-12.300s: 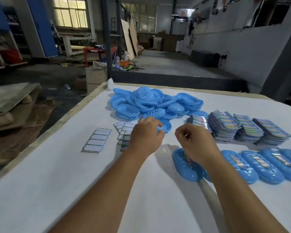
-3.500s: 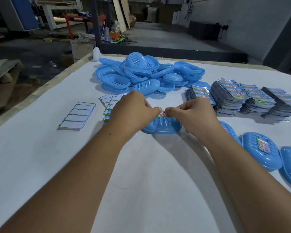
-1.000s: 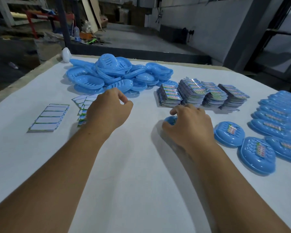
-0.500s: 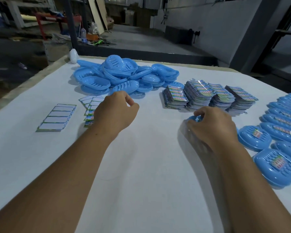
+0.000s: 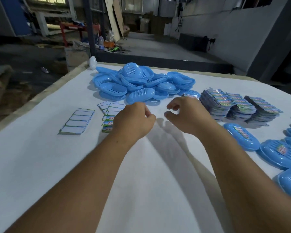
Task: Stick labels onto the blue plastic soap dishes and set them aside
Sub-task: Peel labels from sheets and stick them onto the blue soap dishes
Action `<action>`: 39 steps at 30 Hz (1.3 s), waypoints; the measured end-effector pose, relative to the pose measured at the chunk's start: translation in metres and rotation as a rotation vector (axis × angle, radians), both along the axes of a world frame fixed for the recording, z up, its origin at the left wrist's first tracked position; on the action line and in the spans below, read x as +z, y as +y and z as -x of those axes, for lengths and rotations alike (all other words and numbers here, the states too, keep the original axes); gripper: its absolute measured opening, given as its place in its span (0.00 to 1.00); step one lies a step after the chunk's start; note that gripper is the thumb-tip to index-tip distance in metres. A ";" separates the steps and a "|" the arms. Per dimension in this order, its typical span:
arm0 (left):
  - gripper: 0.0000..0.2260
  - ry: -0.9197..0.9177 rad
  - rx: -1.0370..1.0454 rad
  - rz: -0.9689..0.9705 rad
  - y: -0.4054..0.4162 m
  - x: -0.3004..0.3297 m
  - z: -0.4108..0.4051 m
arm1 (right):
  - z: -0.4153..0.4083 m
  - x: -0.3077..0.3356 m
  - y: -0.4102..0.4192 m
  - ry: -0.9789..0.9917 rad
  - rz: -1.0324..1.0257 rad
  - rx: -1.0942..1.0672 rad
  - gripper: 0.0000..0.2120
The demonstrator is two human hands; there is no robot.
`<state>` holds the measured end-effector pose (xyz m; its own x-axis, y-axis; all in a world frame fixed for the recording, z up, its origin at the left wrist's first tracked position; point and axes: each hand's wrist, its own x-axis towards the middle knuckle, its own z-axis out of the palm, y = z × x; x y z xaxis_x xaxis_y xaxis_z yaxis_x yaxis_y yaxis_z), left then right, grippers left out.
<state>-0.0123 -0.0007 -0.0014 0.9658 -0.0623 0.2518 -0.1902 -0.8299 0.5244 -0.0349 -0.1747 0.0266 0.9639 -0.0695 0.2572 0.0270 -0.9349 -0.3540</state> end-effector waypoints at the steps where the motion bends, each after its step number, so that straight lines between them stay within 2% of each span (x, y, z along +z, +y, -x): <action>1: 0.07 -0.019 0.013 -0.033 0.001 -0.001 0.000 | -0.004 -0.004 0.003 -0.013 -0.003 0.026 0.14; 5: 0.11 -0.106 0.089 -0.150 0.003 -0.005 -0.004 | -0.004 -0.025 0.009 -0.076 -0.120 0.057 0.13; 12: 0.15 -0.283 0.112 -0.159 -0.002 0.003 -0.050 | -0.004 -0.031 0.007 -0.136 -0.222 0.094 0.10; 17: 0.22 -0.181 0.043 -0.245 -0.006 0.000 -0.078 | -0.003 -0.028 0.006 -0.161 -0.262 0.127 0.09; 25: 0.18 -0.332 0.128 -0.431 -0.009 -0.007 -0.091 | -0.003 -0.025 0.012 -0.226 -0.307 0.170 0.06; 32: 0.11 -0.520 0.126 -0.413 -0.006 0.006 -0.077 | -0.003 -0.021 0.009 -0.279 -0.384 0.105 0.06; 36: 0.10 -0.621 0.062 -0.373 -0.003 0.016 -0.049 | -0.004 -0.017 0.003 -0.287 -0.549 0.046 0.17; 39: 0.09 -0.675 -0.007 -0.349 -0.002 0.017 -0.022 | -0.004 -0.016 0.000 -0.157 -0.714 0.117 0.30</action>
<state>0.0099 -0.0030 0.0153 0.6086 -0.2519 0.7524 -0.3823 -0.9240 -0.0002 -0.0307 -0.1750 0.0110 0.9308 -0.1704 0.3233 0.2128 -0.4663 -0.8587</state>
